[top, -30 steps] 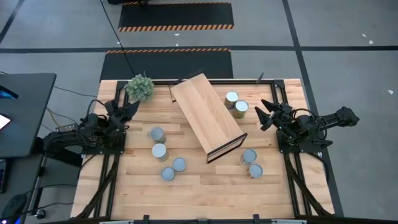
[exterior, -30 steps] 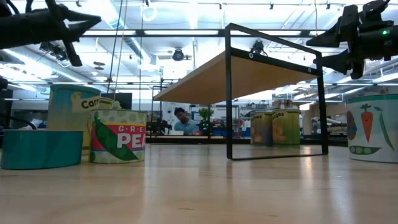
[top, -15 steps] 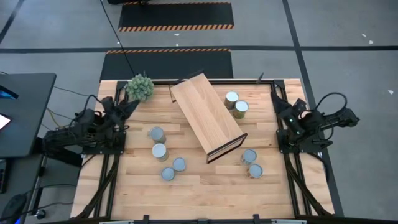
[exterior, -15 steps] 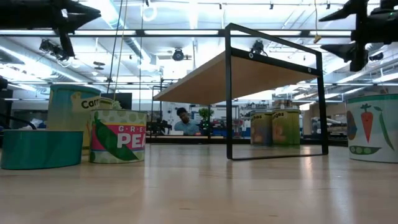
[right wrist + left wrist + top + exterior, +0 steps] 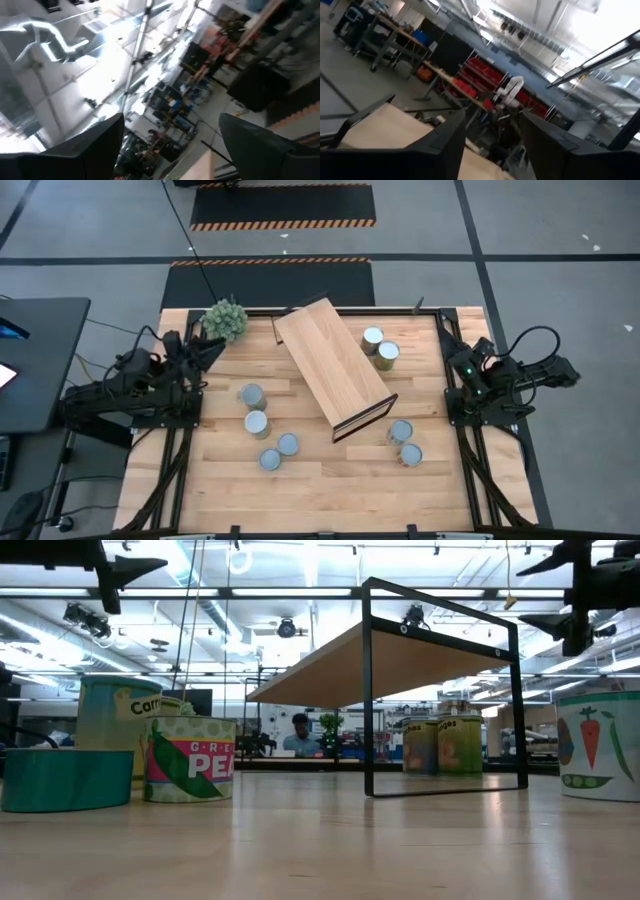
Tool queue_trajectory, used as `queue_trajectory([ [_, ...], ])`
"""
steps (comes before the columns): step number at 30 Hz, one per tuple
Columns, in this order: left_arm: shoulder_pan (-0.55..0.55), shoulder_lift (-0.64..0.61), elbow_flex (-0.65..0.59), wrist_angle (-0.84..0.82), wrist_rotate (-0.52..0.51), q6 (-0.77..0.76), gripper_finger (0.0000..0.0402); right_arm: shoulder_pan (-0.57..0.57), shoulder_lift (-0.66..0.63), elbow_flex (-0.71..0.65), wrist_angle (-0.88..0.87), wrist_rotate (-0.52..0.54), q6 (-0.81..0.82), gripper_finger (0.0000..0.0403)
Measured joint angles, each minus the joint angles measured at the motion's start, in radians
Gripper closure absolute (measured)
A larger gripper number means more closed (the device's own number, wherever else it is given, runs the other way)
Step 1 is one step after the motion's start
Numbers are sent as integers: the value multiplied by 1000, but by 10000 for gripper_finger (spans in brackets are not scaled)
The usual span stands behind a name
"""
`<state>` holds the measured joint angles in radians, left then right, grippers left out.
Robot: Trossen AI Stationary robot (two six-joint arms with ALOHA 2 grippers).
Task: Pick and place cans onto a shelf
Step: Put the large canned peas on the shelf
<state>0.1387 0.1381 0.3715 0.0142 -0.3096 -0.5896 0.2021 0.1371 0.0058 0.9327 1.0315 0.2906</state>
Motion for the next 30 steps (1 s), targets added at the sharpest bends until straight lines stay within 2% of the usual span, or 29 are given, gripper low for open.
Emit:
queue_trajectory([
  [5, 0, 55, 67, -147, 8, 26, 188, -34, 0, 0, 1, -85, 170, 70],
  [12, -1, 161, 147, -335, 73, 71, 164, -75, 14, 11, -33, -239, 173, 78],
  [19, -1, 313, 280, -596, 114, 78, 159, -75, 88, 199, -453, -220, 177, 107],
  [24, -11, 419, 377, -796, 163, 77, 167, -75, 172, 362, -763, -206, 167, 109],
  [27, -23, 470, 405, -841, 217, 77, 167, -75, 228, 431, -882, -214, 140, 106],
  [30, -30, 513, 427, -866, 224, 79, 166, -75, 283, 476, -927, -247, 98, 99],
])
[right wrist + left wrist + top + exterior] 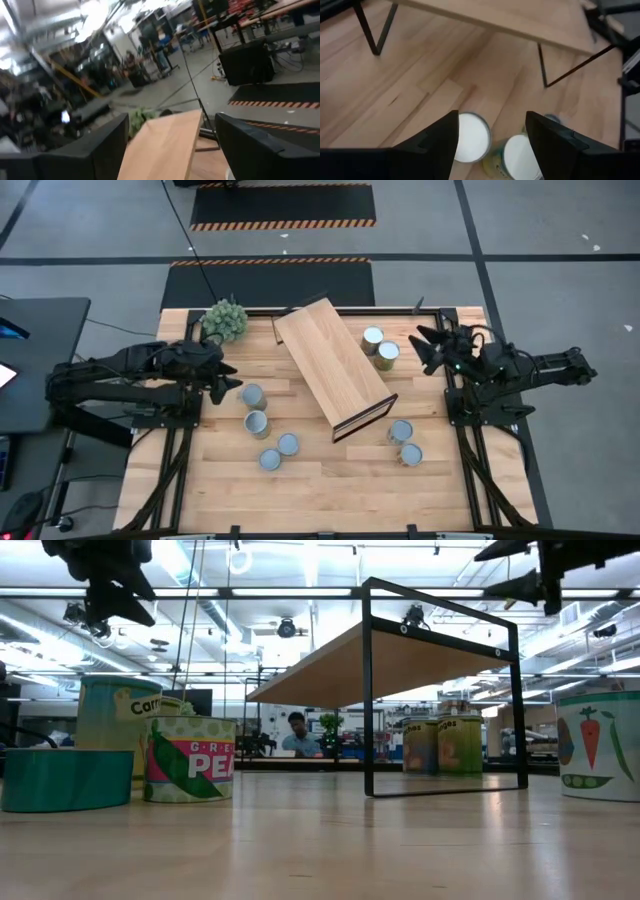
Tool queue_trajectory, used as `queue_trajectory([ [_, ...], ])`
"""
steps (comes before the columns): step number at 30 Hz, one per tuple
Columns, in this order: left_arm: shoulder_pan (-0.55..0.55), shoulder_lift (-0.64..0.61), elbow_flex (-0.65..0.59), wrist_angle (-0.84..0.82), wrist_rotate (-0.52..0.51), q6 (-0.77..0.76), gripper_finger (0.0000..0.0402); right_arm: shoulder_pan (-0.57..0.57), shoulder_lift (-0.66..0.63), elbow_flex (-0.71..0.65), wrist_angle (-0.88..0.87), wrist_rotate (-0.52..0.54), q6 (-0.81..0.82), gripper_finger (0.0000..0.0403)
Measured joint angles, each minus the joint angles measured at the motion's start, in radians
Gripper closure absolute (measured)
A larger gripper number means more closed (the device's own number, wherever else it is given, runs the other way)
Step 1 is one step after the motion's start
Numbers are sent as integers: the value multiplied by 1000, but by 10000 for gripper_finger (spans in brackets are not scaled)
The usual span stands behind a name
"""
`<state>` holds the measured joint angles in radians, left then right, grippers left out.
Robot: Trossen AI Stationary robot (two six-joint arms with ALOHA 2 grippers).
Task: Pick and place cans onto a shelf
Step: Put the large canned peas on the shelf
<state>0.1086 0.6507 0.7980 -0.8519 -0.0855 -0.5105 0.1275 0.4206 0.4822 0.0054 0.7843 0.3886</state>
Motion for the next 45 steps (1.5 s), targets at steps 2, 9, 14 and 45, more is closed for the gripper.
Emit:
queue_trajectory([
  [2, -1, 29, 16, -19, -1, 12, 166, 0, 33, 30, -24, -28, -20, 93],
  [9, -7, 164, 112, -85, -21, 71, 159, 0, 123, 107, -88, -85, -36, 69],
  [14, -15, 241, 132, -170, -70, 45, 152, -1, 180, 122, -73, -96, -58, 61],
  [45, 38, 407, -55, -227, 37, 309, 26, -22, 299, 122, 74, -101, -10, 64],
])
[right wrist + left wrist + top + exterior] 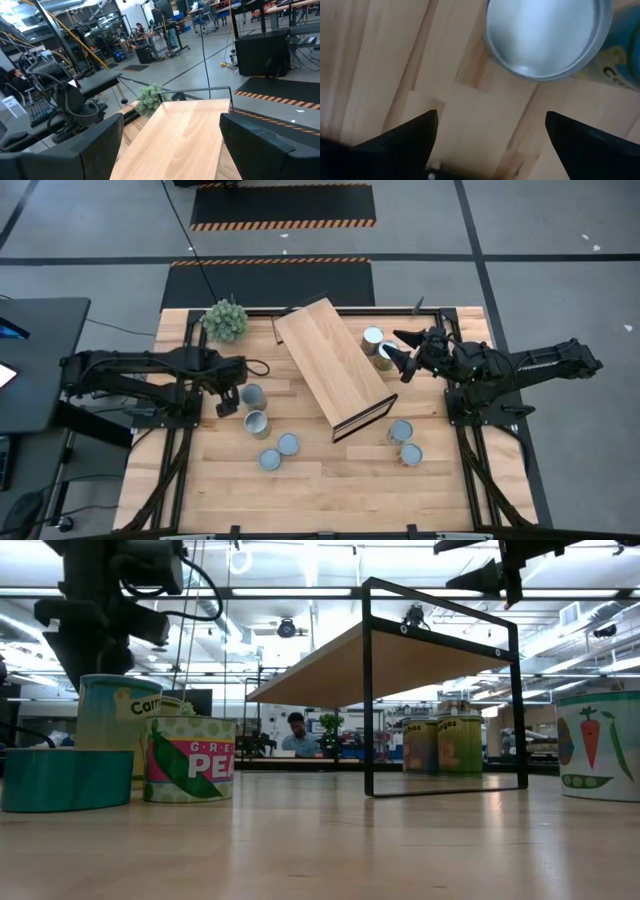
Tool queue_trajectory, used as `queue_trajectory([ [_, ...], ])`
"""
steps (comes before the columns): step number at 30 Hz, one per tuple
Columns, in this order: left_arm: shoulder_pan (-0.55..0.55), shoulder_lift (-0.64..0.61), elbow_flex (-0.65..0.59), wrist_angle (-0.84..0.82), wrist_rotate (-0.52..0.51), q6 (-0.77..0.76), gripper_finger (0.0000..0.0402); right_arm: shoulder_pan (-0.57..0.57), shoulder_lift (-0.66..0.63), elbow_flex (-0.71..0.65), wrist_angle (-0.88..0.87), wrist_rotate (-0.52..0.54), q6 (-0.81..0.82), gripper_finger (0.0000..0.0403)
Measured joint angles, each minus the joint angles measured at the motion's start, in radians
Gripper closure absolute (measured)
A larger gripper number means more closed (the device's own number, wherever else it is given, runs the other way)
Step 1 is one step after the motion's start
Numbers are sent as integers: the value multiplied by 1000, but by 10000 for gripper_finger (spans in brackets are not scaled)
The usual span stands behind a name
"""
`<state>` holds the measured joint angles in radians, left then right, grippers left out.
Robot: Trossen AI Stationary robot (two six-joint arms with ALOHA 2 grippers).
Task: Pick and place cans onto a shelf
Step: Put the large canned peas on the shelf
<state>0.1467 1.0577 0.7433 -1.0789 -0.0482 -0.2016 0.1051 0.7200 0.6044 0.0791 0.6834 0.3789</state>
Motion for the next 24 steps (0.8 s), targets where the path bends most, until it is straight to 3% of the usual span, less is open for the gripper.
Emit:
queue_trajectory([
  [14, 0, 5, 11, 48, -12, -104, 26, 0, 0, 0, 4, -2, 15, 64],
  [24, 0, 110, 11, 174, -30, -94, 26, 0, 0, 0, 18, -2, 37, 64],
])
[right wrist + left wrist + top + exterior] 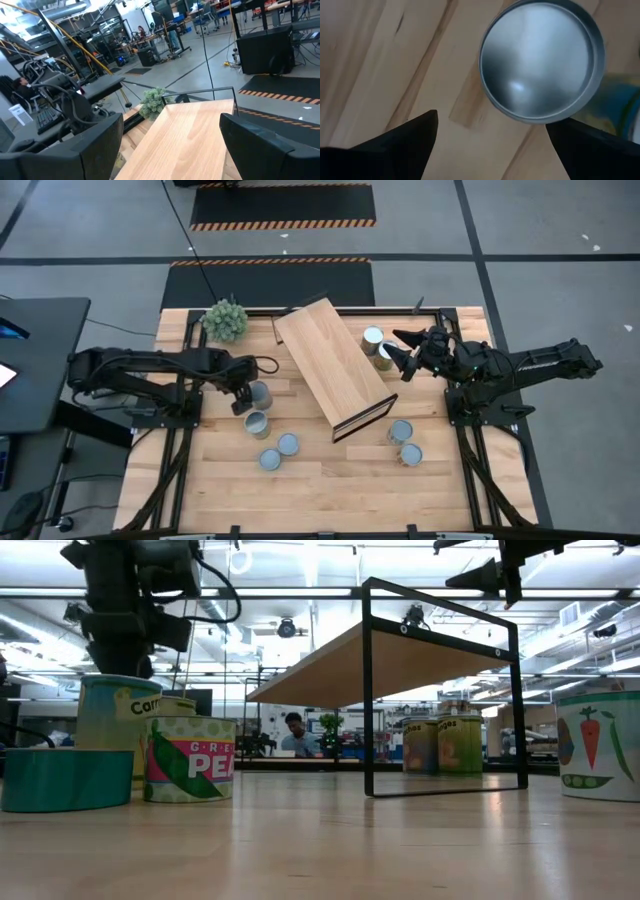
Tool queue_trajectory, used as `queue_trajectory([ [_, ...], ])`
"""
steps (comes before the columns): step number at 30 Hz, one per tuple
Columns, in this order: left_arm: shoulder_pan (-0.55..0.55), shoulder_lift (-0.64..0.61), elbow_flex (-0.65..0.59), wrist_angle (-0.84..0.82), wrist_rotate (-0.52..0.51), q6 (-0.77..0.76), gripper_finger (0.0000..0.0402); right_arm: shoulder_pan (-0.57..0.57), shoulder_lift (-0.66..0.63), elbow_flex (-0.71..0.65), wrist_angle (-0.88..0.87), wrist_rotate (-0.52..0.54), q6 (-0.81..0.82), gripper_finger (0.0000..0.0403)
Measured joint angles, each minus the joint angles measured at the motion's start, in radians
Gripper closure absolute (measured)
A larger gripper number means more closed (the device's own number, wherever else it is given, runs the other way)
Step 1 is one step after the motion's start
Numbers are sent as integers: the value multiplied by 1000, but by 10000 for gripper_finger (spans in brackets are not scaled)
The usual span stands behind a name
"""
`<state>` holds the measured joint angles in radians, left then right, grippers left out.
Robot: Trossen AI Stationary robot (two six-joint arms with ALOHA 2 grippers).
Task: Pick and place cans onto a shelf
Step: Put the large canned peas on the shelf
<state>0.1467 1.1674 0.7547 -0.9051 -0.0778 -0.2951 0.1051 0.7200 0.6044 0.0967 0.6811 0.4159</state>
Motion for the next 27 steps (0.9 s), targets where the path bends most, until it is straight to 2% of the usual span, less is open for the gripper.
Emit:
queue_trajectory([
  [11, 0, 30, 0, 109, -35, -26, 26, 0, 0, 0, 4, 0, 4, 64],
  [19, 0, 31, 0, 106, 28, -27, 16, 0, 0, 0, 7, 0, 4, 64],
  [23, 0, 31, 10, 56, 42, 26, 6, 0, 0, 0, 7, -1, 4, 64],
  [27, 0, 30, 61, 35, 41, 167, 5, 0, 0, 0, 7, -1, 4, 64],
])
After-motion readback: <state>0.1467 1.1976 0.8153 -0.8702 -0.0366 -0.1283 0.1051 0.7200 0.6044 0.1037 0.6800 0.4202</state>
